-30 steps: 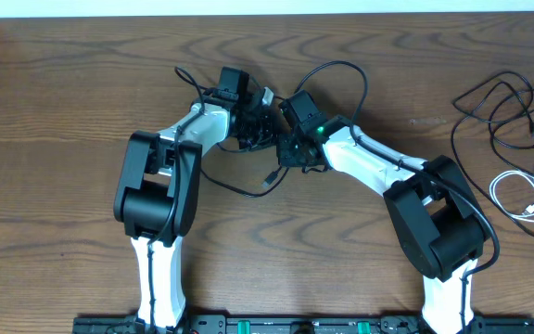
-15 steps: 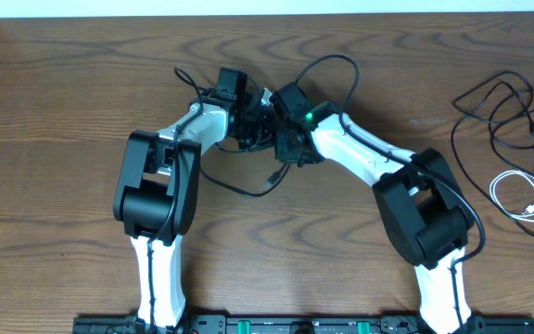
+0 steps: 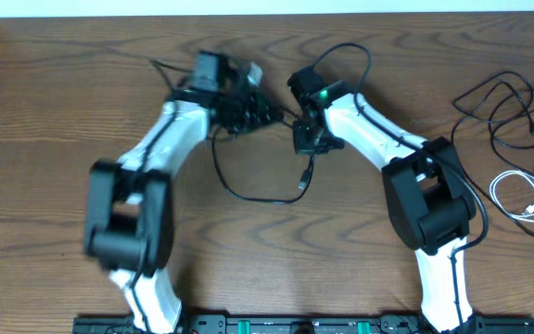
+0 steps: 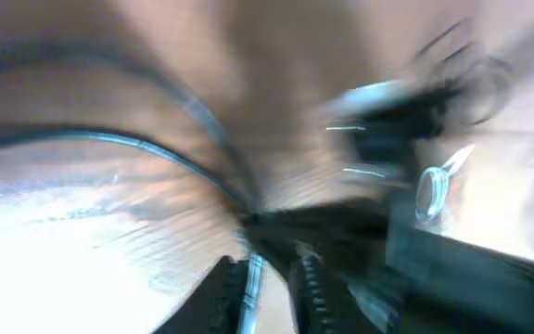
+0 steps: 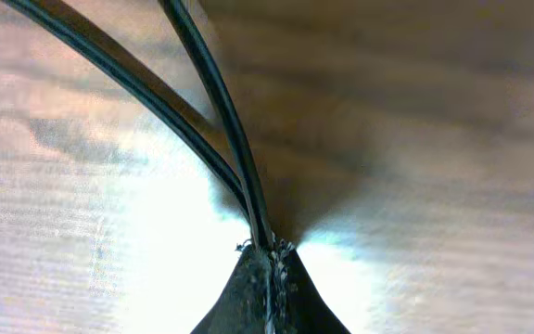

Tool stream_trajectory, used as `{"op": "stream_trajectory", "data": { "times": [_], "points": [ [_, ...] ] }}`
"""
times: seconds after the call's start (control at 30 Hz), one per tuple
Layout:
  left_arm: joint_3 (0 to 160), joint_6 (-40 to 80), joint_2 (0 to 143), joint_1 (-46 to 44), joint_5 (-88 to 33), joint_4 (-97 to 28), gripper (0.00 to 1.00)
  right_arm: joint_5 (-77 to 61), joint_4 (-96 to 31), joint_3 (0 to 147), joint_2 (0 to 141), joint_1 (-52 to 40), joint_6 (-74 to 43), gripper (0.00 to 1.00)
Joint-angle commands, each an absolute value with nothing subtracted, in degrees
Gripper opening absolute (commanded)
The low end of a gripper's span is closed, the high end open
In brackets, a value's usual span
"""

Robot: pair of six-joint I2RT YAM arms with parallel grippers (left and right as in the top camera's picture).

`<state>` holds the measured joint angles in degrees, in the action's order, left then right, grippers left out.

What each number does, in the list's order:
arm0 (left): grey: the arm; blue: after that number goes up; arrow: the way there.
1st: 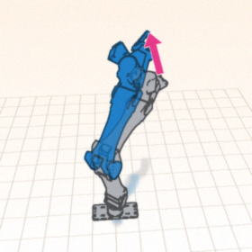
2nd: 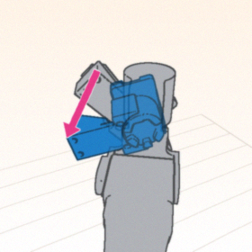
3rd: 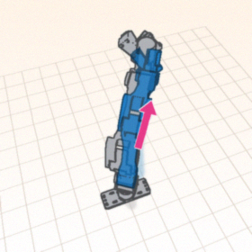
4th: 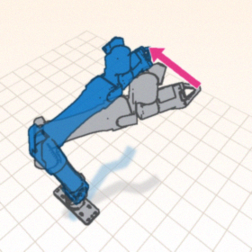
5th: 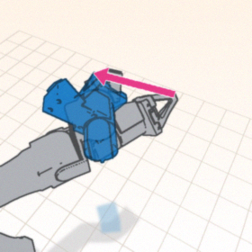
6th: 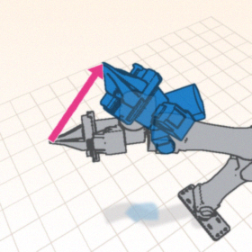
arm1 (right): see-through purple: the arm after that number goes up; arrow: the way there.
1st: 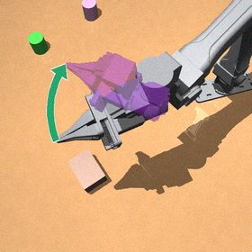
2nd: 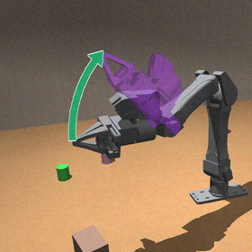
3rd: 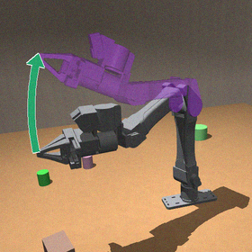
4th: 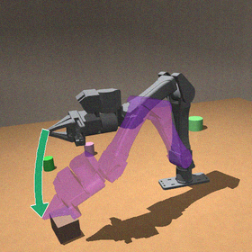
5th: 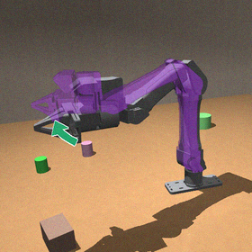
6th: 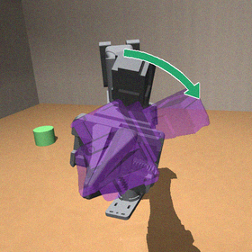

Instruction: Untangle cables

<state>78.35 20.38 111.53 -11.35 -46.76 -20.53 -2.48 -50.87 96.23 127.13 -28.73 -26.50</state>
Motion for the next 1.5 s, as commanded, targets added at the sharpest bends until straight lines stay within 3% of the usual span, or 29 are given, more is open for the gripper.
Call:
{"op": "stream_trajectory", "data": {
  "times": [0.0,0.2,0.43,0.77,0.8,0.87,0.9,0.93,0.97,1.0,1.07,1.17,1.2,1.47],
  "points": [
    [78.9,19.2,102.8,-7.9,-46.9,-23.0,0.29,-6.8,-51.6,100.4,127.5,-26.4,-19.3,0.01],
    [78.9,19.1,96.9,-3.5,-46.3,-32.4,0.3,-6.5,-59.6,112.3,122.4,-19.2,-13.5,0.01],
    [78.9,19.1,97.0,-3.7,-29.7,-42.8,0.31,4.4,-64.2,113.9,115.2,-6.5,-10.6,0.01],
    [77.7,19.1,97.0,-4.7,-29.3,-44.3,0.31,7.1,-68.9,113.9,115.1,10.1,-10.9,0.01],
    [77.7,19.1,97.0,-5.1,-29.2,-44.3,0.32,7.0,-69.2,113.9,115.1,11.1,-10.9,0.05],
    [77.7,19.1,97.0,-5.5,-28.8,-44.3,0.35,7.0,-69.9,113.9,115.1,12.2,-10.8,0.46],
    [77.7,19.1,97.0,-5.5,-28.6,-44.3,0.36,7.0,-70.0,113.9,115.1,12.6,-10.8,0.62],
    [77.7,19.1,97.0,-5.5,-28.4,-44.3,0.39,7.0,-69.9,113.9,115.1,12.8,-10.8,0.74],
    [77.7,19.1,97.0,-5.5,-27.9,-44.4,0.45,7.0,-69.8,113.9,115.1,13.0,-10.8,0.91],
    [77.7,19.1,97.0,-5.5,-27.6,-44.6,0.5,7.0,-69.7,113.9,115.1,13.0,-10.8,0.99],
    [77.7,19.1,97.0,-5.5,-27.6,-44.8,0.59,7.0,-70.0,113.8,115.1,13.0,-10.8,0.99],
    [77.7,19.1,97.0,-5.4,-27.6,-44.9,0.65,5.8,-69.9,113.8,115.1,13.0,-10.9,0.99],
    [77.7,19.1,97.0,-5.4,-27.6,-44.9,0.98,3.9,-69.9,113.8,115.1,13.0,-10.9,0.99],
    [77.7,19.1,97.0,-5.4,-27.5,-44.9,0.98,3.5,-69.9,113.8,115.1,13.0,-10.8,0.99]
  ]
}}
